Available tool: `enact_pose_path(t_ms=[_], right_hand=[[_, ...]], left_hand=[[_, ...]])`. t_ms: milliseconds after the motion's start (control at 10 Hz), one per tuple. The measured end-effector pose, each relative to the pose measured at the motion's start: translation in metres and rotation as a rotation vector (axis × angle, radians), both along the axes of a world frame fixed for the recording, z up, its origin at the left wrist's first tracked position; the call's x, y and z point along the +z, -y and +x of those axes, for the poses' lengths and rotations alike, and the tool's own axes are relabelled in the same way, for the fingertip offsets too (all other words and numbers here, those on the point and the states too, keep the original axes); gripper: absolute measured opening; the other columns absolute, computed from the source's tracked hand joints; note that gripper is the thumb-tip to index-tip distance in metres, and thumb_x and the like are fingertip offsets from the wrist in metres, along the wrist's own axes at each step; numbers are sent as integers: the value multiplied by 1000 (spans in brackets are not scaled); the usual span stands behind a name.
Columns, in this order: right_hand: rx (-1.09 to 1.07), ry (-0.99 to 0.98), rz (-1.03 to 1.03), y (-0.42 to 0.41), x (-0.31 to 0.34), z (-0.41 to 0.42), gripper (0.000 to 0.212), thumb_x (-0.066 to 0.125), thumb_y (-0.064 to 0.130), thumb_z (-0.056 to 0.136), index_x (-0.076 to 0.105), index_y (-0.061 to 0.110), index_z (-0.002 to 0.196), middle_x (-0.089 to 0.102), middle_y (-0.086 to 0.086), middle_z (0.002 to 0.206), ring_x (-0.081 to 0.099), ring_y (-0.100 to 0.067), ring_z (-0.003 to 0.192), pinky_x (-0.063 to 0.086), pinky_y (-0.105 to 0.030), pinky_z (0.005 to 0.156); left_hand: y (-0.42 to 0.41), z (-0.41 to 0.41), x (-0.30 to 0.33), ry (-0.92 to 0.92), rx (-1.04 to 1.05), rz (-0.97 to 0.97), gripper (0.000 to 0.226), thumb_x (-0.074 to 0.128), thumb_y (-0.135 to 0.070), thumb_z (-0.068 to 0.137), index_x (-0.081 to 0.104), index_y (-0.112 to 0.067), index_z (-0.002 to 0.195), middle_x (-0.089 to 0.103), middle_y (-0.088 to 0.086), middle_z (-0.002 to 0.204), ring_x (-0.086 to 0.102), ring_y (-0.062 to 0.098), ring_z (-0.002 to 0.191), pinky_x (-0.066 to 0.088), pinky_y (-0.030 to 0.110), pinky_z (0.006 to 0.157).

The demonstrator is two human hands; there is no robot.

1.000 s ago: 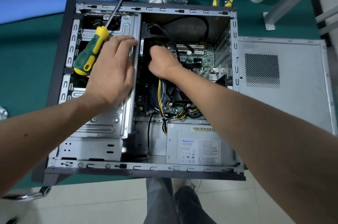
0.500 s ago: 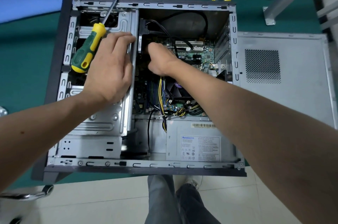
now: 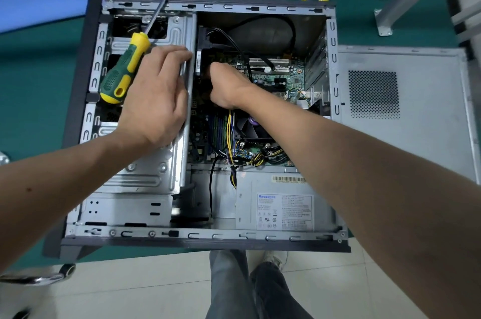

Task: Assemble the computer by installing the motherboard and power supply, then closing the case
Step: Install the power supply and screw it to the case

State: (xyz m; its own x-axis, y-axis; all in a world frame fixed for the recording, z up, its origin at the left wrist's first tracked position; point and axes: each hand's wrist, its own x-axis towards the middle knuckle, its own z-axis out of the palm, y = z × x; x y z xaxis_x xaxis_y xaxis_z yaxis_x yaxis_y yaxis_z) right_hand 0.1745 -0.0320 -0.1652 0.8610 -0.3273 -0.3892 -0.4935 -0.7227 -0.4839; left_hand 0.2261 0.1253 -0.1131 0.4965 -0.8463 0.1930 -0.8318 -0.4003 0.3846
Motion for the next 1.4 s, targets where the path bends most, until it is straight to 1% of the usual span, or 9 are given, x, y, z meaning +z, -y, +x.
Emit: enact_pose_path(t_ms=[100, 300, 400, 600, 900, 1100, 1200, 1300, 1400], right_hand=[[6, -1, -1, 0, 0, 1, 27, 55, -1, 83, 40, 18, 71, 46, 1, 74, 56, -28, 80, 40, -32, 64], [20, 1, 13, -1, -3, 3, 15, 57, 1, 83, 50, 15, 81, 54, -2, 81, 59, -29, 80, 43, -32, 64], [8, 17, 10, -1, -3, 2, 23, 55, 0, 82, 43, 17, 72, 51, -2, 78, 58, -30, 78, 42, -33, 64], [22, 22, -17, 0, -3, 0, 25, 55, 0, 81, 40, 17, 69, 50, -3, 78, 55, -31, 77, 41, -33, 65], [36, 29, 1, 1, -4, 1, 20, 54, 0, 82, 44, 15, 73, 47, -1, 75, 54, -30, 75, 41, -33, 64], [43, 12, 3, 0, -6, 3, 22, 55, 1, 81, 43, 17, 70, 47, 1, 71, 54, -29, 74, 41, -32, 64], [50, 15, -4, 0, -6, 3, 12, 53, 2, 81, 50, 13, 80, 49, -2, 77, 54, -29, 75, 40, -31, 64], [45, 7, 5, 0, -5, 3, 10, 54, 3, 81, 54, 12, 87, 54, -5, 82, 57, -31, 79, 42, -31, 66], [32, -6, 15, -2, -3, 3, 19, 56, 9, 83, 62, 10, 101, 66, -12, 100, 63, -33, 90, 45, -30, 69]], left_hand=[[0, 0, 0, -2, 1, -1, 43, 40, -12, 95, 47, -2, 135, 46, 16, 138, 42, 29, 128, 31, 30, 109], [1, -1, 1, -4, 1, -1, 43, 40, -11, 94, 47, -1, 135, 46, 17, 138, 42, 30, 128, 32, 33, 110], [1, -1, 1, -5, 2, 1, 43, 40, -11, 95, 47, -1, 135, 46, 16, 138, 42, 30, 128, 32, 33, 110], [1, -1, 0, -1, 1, -1, 43, 39, -13, 95, 48, -1, 135, 47, 17, 138, 43, 30, 128, 32, 33, 109], [1, 0, -1, -2, 3, -3, 43, 39, -13, 94, 48, -2, 135, 47, 16, 138, 42, 29, 128, 33, 33, 109], [1, 1, -1, 1, 3, -8, 43, 40, -13, 94, 48, -2, 135, 47, 16, 138, 43, 30, 128, 33, 34, 109], [1, 0, -1, -2, 0, -9, 43, 40, -13, 94, 49, -2, 134, 47, 17, 138, 43, 30, 128, 33, 35, 110], [1, 0, -1, -2, 0, -8, 43, 40, -13, 94, 49, -2, 134, 47, 17, 137, 43, 30, 128, 33, 34, 110], [1, 0, -1, -2, 3, -11, 43, 39, -13, 94, 49, -2, 134, 47, 17, 137, 43, 30, 128, 32, 33, 110]])
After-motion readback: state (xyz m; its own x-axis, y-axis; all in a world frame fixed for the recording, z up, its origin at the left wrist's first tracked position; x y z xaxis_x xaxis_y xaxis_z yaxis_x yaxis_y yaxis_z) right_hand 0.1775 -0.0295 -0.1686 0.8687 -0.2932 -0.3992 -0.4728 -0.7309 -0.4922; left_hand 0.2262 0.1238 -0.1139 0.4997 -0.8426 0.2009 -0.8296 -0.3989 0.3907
